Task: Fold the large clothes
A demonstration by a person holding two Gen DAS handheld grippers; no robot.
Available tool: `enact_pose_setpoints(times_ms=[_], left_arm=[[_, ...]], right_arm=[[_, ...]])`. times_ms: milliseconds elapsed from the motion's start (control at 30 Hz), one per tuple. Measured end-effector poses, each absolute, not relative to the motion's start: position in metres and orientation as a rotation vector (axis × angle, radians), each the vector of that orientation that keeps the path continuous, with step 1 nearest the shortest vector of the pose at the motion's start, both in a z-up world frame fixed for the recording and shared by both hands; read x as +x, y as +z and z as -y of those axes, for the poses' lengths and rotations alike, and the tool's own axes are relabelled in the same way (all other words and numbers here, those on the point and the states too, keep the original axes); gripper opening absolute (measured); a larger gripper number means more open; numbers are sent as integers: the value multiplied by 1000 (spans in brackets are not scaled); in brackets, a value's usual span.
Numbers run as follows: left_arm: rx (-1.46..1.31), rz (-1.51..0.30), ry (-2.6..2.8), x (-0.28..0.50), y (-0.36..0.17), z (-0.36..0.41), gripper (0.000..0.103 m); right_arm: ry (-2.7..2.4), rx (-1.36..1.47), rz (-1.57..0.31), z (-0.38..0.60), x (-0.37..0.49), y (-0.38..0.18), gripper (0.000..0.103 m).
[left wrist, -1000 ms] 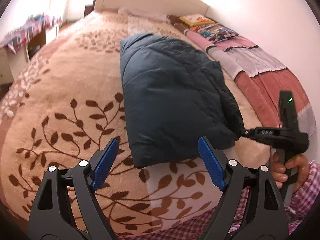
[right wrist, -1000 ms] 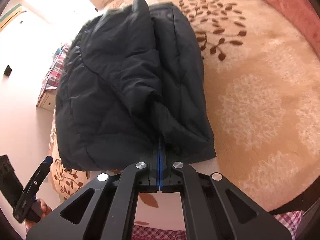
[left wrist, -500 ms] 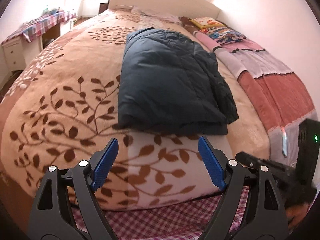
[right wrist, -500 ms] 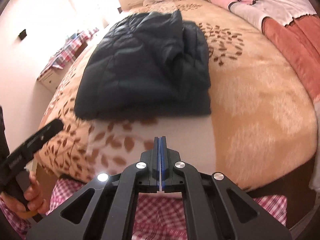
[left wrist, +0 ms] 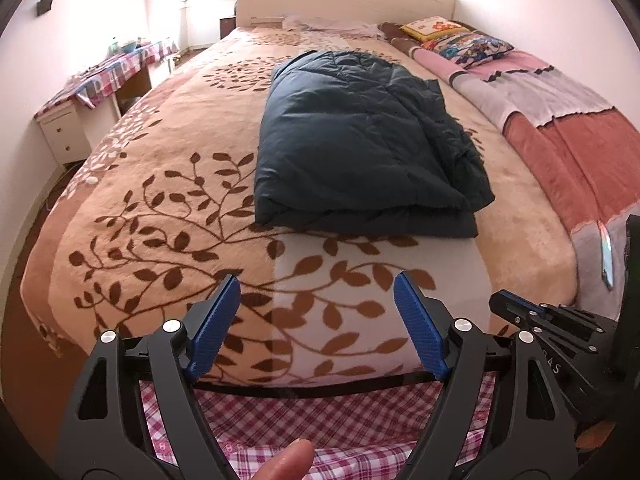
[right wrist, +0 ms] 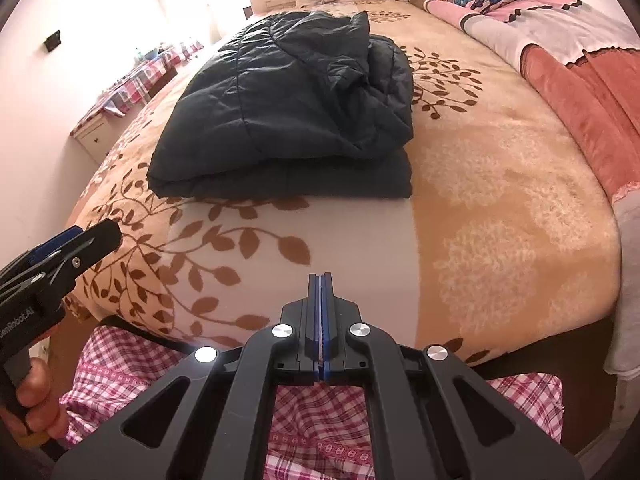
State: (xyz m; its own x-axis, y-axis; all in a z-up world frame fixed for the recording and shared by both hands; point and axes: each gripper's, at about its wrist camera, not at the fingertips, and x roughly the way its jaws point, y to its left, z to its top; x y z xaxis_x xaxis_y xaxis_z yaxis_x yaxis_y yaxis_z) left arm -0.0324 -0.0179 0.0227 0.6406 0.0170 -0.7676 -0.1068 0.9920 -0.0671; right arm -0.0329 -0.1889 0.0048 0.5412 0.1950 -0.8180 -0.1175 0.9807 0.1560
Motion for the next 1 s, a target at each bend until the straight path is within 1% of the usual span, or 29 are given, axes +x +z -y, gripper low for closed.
enact_pose_setpoints(times_ms=[33, 67, 100, 133, 300, 1000], left_arm=[[-105, -878, 71, -33, 22, 19, 78], [-102, -880, 73, -34, 22, 20, 78], [-98, -881, 73, -34, 22, 21, 78], [-95, -881, 72, -35, 22, 21, 78], [-95, -888, 76, -34, 21, 23, 78], [-93, -906, 74, -33, 17, 25, 78]], right_arm=[[186, 84, -985, 189, -33, 4, 16], [190, 86, -987, 189, -34, 4, 35], [191, 87, -985, 189, -35, 4, 71], [185, 88, -960, 189, -38, 6, 74], [192, 55, -914, 185, -43, 13, 74], [186, 42, -954, 183, -40, 5, 74]])
